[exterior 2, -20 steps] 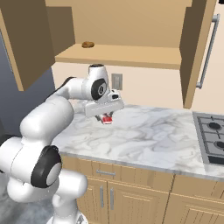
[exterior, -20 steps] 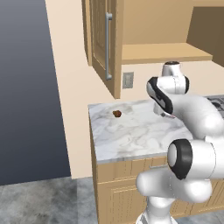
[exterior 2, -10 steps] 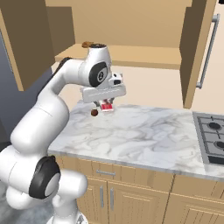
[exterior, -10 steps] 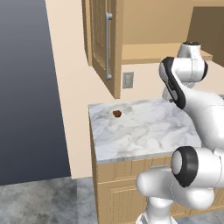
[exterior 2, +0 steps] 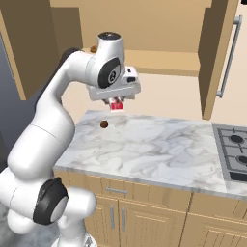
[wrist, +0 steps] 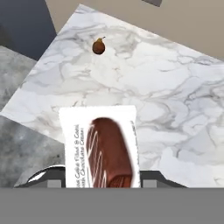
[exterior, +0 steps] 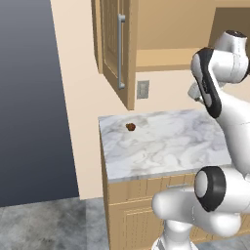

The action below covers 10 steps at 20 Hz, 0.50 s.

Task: Pick the honey bottle and bar from the counter and place them in the cabinets closest to them.

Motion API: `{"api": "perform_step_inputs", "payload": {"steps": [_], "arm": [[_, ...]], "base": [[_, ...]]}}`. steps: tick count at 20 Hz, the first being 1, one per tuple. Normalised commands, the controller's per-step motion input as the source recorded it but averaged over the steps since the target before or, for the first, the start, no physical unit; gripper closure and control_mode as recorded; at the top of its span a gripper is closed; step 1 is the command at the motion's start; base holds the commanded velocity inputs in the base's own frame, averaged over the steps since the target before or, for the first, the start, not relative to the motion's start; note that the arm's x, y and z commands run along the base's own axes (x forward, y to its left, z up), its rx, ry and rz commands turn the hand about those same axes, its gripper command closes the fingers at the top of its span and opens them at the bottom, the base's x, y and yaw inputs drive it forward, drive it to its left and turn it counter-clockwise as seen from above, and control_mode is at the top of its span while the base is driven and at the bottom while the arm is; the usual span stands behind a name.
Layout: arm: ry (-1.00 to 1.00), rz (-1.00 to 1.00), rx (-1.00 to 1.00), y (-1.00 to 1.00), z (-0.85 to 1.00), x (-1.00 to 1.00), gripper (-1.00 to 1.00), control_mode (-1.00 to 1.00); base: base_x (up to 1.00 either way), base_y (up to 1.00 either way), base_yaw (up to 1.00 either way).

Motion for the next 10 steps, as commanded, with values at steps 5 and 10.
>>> {"api": "perform_step_inputs", "payload": {"steps": [5,10], "arm": [[-0.29,-0.01,0.1,0.0,0.56,-0.17,1.0,-1.0],[-0.31,-0.04,0.07,0.01,0.58,-0.11,1.0,-1.0]], "base": [[0.0,0.0,0.0],[0.0,0.0,0.0]]}}
